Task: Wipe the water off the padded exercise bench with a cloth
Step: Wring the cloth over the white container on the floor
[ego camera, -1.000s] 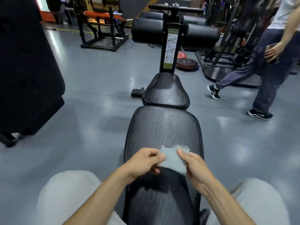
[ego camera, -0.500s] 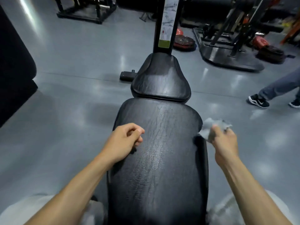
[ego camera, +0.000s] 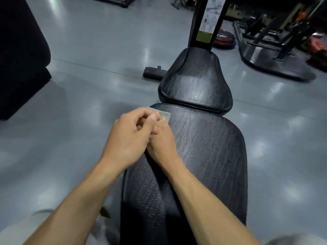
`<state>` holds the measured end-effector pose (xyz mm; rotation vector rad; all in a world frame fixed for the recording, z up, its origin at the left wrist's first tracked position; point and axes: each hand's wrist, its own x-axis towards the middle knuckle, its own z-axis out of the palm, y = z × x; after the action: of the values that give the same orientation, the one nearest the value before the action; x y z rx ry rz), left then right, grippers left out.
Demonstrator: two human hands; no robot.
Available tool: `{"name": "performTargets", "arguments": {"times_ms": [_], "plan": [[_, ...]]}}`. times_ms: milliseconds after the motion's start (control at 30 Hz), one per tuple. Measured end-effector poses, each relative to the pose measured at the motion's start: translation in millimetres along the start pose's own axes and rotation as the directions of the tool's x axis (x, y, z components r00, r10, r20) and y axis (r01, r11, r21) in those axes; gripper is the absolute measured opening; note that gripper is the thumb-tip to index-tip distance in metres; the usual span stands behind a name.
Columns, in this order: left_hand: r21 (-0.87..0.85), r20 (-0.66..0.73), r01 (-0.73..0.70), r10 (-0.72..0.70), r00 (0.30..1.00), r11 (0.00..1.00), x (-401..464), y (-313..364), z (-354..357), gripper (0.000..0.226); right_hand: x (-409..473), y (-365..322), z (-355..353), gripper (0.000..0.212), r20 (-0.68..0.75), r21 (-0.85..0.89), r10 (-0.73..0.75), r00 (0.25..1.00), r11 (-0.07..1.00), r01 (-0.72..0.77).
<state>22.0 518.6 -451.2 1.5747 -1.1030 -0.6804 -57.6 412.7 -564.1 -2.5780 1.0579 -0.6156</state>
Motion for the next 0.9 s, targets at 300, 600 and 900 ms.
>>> {"name": "performTargets", "arguments": {"times_ms": [300, 600, 900], "plan": [[0.047, -0.083, 0.011, -0.007, 0.997, 0.999, -19.8, 5.6, -20.6, 0.02, -84.0, 137.8, -142.6, 0.029, -0.227, -0.01, 0.443, 0.867, 0.889, -0.457], [0.163, -0.08, -0.018, 0.032, 0.996, 0.986, -80.4, 16.8, -37.1, 0.021, -94.4, -38.8, -32.1, 0.03, 0.112, 0.049, 0.128, 0.985, 0.99, -0.134], [0.132, -0.176, 0.16, -0.136, 0.975, 0.978, -150.9, 12.6, -103.0, 0.018, -111.4, -99.3, -76.2, 0.027, 0.503, 0.617, 0.166, 0.848, 0.619, -0.487]]}}
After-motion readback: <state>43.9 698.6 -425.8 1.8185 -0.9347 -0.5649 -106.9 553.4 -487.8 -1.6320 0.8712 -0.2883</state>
